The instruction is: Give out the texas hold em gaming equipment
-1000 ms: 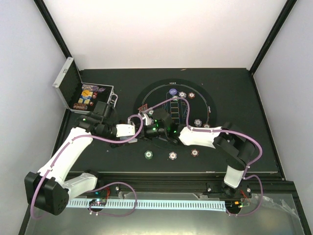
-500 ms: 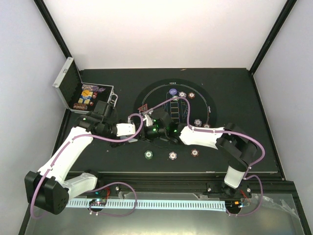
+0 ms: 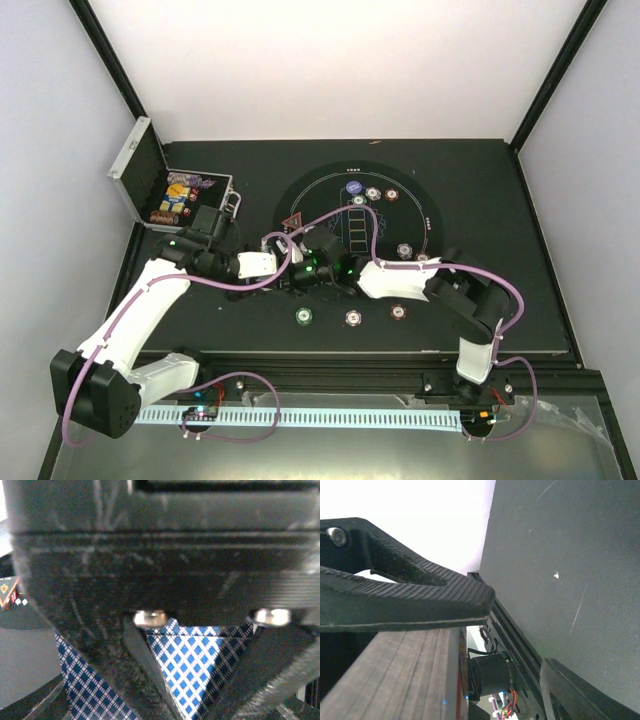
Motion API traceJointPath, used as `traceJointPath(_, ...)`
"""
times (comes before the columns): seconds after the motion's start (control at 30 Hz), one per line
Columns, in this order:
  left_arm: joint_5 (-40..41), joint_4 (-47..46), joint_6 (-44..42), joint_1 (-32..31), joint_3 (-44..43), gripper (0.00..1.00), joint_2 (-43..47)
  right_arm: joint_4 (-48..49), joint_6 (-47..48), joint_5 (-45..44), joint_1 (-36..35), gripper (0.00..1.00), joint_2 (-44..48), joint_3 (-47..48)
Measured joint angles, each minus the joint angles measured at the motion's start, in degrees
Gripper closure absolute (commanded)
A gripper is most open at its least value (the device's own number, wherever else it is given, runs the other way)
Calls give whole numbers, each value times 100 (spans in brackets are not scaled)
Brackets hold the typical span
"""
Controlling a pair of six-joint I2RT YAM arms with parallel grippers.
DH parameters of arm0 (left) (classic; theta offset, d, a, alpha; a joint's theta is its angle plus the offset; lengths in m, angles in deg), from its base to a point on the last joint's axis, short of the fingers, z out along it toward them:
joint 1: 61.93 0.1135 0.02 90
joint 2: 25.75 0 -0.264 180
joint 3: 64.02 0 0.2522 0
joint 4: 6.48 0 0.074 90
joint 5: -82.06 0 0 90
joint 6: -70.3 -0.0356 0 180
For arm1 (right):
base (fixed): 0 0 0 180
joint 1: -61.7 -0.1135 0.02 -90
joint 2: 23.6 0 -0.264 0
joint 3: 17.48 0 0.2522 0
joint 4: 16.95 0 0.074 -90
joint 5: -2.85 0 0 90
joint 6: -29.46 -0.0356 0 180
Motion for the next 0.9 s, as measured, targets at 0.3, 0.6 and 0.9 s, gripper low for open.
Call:
traceJointPath(0.3, 57, -35, -20, 0, 0, 98, -31, -210, 177, -63, 138, 44, 133, -63)
traceJointPath(0.6, 96, -57, -22, -2, 0, 98, -35, -765, 573, -254, 293, 45, 509, -129)
traceJointPath(0.9, 284, -28, -46, -2, 2, 98, -63, -1086, 837, -358, 374, 47, 717, -192)
